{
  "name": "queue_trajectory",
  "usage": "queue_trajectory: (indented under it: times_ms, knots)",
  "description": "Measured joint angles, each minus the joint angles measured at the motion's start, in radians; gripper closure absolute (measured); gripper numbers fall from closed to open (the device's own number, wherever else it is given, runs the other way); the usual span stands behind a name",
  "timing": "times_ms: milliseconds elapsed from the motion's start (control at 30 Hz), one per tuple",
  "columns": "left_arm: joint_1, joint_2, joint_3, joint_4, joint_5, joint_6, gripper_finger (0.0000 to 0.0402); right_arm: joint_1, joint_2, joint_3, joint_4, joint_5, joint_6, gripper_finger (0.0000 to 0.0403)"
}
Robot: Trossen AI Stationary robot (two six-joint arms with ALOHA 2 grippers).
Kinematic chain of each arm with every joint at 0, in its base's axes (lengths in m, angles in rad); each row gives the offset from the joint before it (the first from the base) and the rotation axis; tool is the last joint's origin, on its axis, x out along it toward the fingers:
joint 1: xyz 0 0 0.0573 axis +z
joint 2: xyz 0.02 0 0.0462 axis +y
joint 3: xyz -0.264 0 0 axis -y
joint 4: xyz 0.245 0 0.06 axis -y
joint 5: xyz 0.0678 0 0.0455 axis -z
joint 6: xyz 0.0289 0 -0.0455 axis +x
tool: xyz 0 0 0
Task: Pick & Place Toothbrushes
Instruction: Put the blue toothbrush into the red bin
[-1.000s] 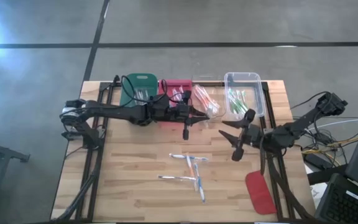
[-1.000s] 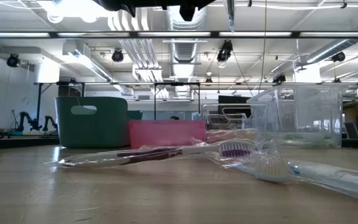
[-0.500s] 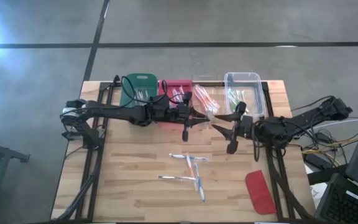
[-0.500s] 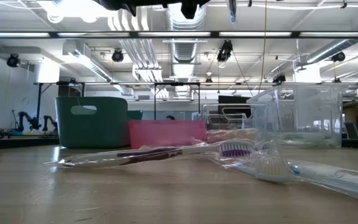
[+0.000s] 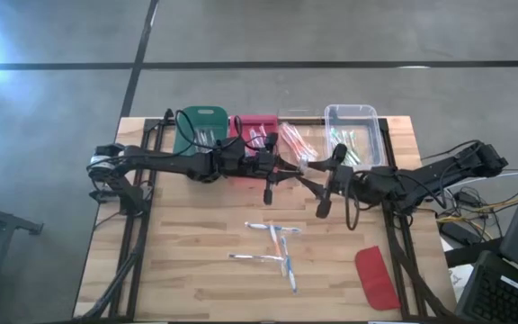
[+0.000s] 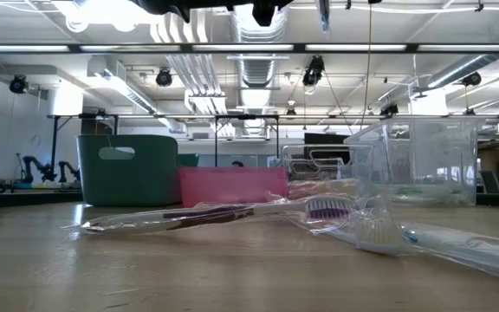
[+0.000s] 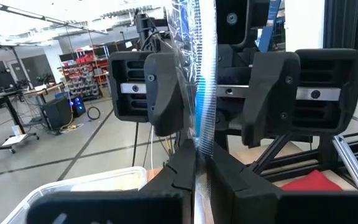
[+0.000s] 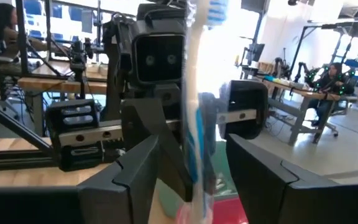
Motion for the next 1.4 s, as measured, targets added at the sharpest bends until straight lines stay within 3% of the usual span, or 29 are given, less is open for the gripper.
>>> queue_trajectory:
  times_ms: [167,367,533,700,933,1100,1267,1400]
  knots:
    - [0.0,0.0,0.0,-0.001,0.004,0.0,0.0381,0.001,0.005,0.008,0.001,0.001,0.0,0.0267]
    - [-0.001,0.0,0.0,-0.001,0.006,-0.002,0.038,-0.003,0.005,0.008,-0.002,0.004,-0.01,0.0375]
    - [0.0,0.0,0.0,-0.002,0.006,-0.006,0.0368,-0.005,-0.003,0.009,-0.014,0.017,-0.028,0.0388]
    - [0.0,-0.023,0.0,-0.071,-0.027,0.039,0.0321,-0.005,-0.071,0.075,-0.229,0.043,0.039,0.0388]
    - [-0.007,-0.08,0.002,-0.235,-0.208,0.21,0.0222,-0.006,-0.127,0.237,-0.854,0.091,0.379,0.0389]
    - [-0.043,-0.079,0.034,-0.36,-0.482,0.434,0.0164,-0.01,-0.083,0.305,-1.242,0.071,0.69,0.0389]
    - [-0.102,-0.05,0.062,-0.418,-0.658,0.714,0.0141,-0.011,-0.029,0.298,-1.314,-0.052,0.784,0.0389]
    - [-0.155,-0.037,0.065,-0.413,-0.723,0.91,0.0142,-0.012,0.02,0.275,-1.305,-0.144,0.818,0.0389]
